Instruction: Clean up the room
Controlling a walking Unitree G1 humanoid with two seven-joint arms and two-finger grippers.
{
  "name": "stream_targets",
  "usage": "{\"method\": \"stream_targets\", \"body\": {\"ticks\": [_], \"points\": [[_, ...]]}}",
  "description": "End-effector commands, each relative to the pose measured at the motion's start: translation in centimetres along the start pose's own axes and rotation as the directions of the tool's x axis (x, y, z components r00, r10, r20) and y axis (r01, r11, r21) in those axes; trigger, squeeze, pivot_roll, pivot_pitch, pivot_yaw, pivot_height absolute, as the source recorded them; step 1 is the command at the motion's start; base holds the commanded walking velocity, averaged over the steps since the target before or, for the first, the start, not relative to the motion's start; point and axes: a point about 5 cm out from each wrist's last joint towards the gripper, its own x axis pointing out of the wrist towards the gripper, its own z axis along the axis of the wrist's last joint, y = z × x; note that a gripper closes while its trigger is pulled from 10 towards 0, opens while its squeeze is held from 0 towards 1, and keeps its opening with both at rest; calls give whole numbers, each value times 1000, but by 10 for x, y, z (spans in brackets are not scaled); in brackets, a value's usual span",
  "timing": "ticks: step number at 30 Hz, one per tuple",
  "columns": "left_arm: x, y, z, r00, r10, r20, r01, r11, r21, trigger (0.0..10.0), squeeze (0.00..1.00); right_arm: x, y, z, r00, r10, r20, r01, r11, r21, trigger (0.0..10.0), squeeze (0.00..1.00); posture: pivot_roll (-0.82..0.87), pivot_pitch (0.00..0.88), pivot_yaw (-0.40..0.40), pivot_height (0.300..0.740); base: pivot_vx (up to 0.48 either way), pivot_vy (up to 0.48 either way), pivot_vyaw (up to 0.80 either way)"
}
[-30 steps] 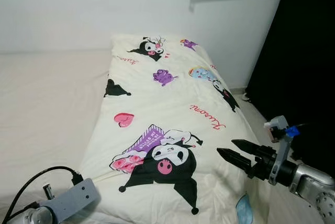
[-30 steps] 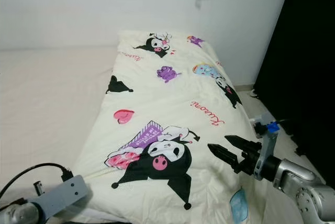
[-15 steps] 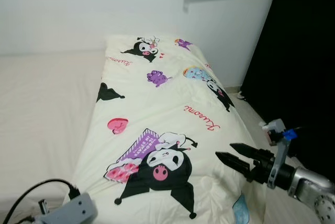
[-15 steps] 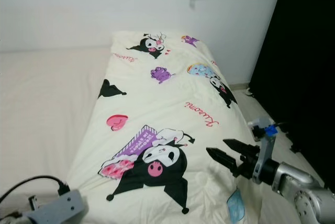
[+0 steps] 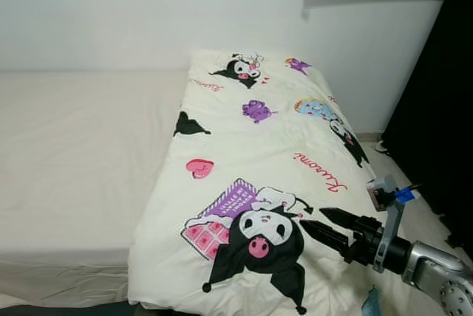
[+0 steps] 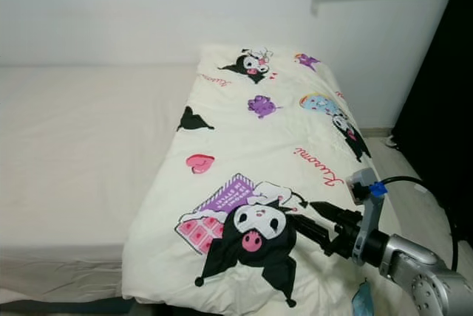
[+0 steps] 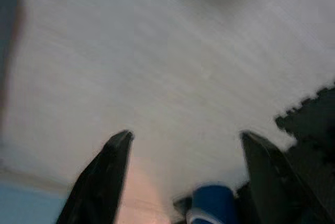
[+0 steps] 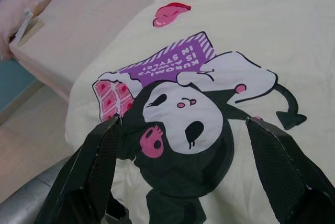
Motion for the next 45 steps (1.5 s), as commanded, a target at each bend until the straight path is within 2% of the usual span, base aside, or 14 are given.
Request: {"method": "stream_targets", "body": {"ticks": [1, 3, 4, 6, 7, 9, 10, 11, 13, 16, 18, 26, 29, 45], "points": [[-15, 4, 15, 994, -30, 109, 25, 999, 45, 10000, 1000, 0, 2, 0, 1000, 14, -12, -14, 1000, 0, 10000, 0, 98, 0, -9, 490, 0, 0, 0], [-42, 12, 49, 919, -66, 388, 36, 996, 84, 10000, 1000, -2, 1, 1, 1000, 7, 0, -7, 1000, 0, 10000, 0, 95, 0, -8, 490, 0, 0, 0], [-42, 12, 49, 919, -66, 388, 36, 996, 84, 10000, 1000, -2, 1, 1, 1000, 7, 0, -7, 1000, 0, 10000, 0, 95, 0, -8, 490, 0, 0, 0], [-67, 33, 90, 728, 4, 685, -55, 997, 53, 10000, 1000, -2, -4, 6, 998, -36, 47, 37, 999, -7, 10000, 0, 85, 0, -5, 490, 0, 0, 0], [-67, 33, 90, 728, 4, 685, -55, 997, 53, 10000, 1000, -2, -4, 6, 998, -36, 47, 37, 999, -7, 10000, 0, 85, 0, -5, 490, 0, 0, 0], [-81, 56, 119, 551, 129, 824, -133, 989, -66, 10000, 1000, 0, -14, 11, 985, -133, 106, 136, 991, -16, 10000, 0, 75, 0, -5, 490, 0, 0, 0], [-81, 56, 119, 551, 129, 824, -133, 989, -66, 10000, 1000, 0, -14, 11, 985, -133, 106, 136, 991, -16, 10000, 0, 75, 0, -5, 490, 0, 0, 0], [-89, 84, 134, 371, 341, 863, -120, 940, -320, 10000, 0, 0, -19, 12, 975, -180, 133, 184, 983, -20, 10000, 0, 70, 0, -5, 490, 0, 0, 0], [-98, 118, 150, 80, 632, 771, 109, 763, -637, 10000, 0, 1, -24, 17, 954, -226, 200, 222, 974, 41, 10000, 0, 56, 0, -10, 490, 0, 0, 0], [-97, 128, 150, -8, 760, 650, 294, 623, -724, 10000, 0, 1, -25, 23, 941, -222, 254, 209, 975, 79, 10000, 0, 53, 0, -11, 494, 0, 0, 0], [-89, 127, 155, -7, 799, 602, 384, 558, -736, 10000, 0, 3, -24, 26, 932, -222, 286, 207, 975, 79, 10000, 0, 51, 0, -16, 504, 0, 0, 0], [-50, 117, 179, 98, 771, 630, 385, 554, -738, 10000, 0, 20, -23, 18, 931, -231, 281, 210, 972, 104, 10000, 0, 43, 0, -16, 528, 0, 0, 0], [-15, 118, 184, 244, 773, 585, 416, 461, -783, 10000, 0, 37, -18, 5, 935, -235, 264, 205, 969, 137, 10000, 0, 39, 0, -15, 542, 0, 0, 0], [41, 100, 175, 400, 733, 550, 332, 444, -832, 10000, 0, 66, -9, -22, 957, -207, 202, 175, 971, 165, 10000, 0, 48, 0, -32, 585, -53, 0, 0]]}}
